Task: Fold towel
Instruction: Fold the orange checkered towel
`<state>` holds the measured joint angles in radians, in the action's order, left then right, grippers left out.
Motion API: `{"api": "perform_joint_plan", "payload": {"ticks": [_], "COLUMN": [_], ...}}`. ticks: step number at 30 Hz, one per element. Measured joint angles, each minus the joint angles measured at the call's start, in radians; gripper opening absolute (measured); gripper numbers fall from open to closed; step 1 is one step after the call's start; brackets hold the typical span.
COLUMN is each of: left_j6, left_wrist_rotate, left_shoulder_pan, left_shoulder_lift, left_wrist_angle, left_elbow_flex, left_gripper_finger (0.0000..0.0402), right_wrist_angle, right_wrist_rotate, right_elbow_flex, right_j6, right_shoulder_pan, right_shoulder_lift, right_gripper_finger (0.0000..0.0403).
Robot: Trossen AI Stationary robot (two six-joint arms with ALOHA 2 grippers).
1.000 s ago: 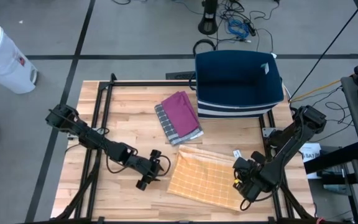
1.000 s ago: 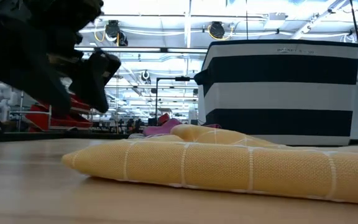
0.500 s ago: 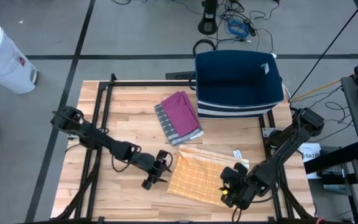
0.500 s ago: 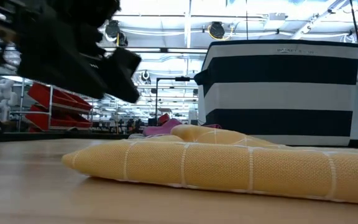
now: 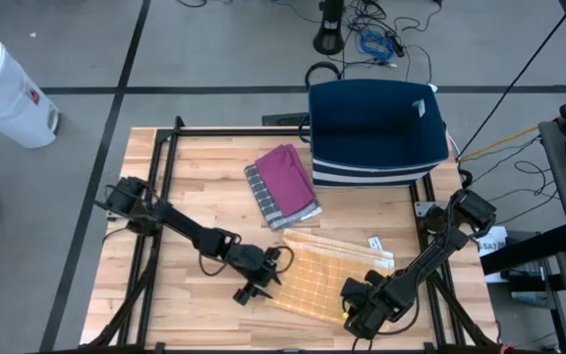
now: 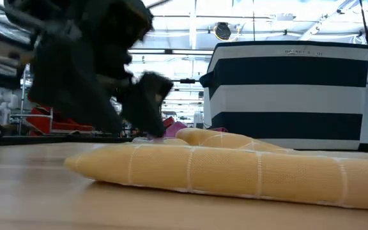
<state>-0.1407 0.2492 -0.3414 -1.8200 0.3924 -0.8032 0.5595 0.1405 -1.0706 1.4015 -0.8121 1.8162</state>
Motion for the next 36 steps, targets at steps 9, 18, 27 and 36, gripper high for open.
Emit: {"api": "perform_joint_plan", "payload": {"ticks": [9, 18, 27, 36], "left_j6": [0.053, 0.108, 0.071, 0.053], "left_wrist_rotate": [0.016, 0.078, -0.282, -0.478], "left_shoulder_pan": [-0.017, -0.090, -0.095, -0.037], "left_shoulder_lift": [-0.085, -0.085, -0.009, 0.091], "left_wrist_angle": [-0.097, 0.009, -0.185, -0.265], "left_elbow_flex": [-0.056, -0.052, -0.051, -0.046], "left_gripper_finger": [0.0222, 0.0222, 0.0222, 0.0222], "right_wrist_angle": [0.283, 0.541, 0.259, -0.271], "right_wrist_rotate": [-0.050, 0.077, 0.194, 0.276], "right_elbow_flex": [-0.005, 0.002, 0.002, 0.000], "right_j6": [-0.075, -0.252, -0.358, -0.547], "right_shoulder_pan": [0.033, 0.133, 0.165, 0.185], "right_shoulder_lift": [0.003, 0.010, 0.008, 0.032], "right_gripper_finger": [0.0149, 0.0133, 0.0131, 0.0131]}}
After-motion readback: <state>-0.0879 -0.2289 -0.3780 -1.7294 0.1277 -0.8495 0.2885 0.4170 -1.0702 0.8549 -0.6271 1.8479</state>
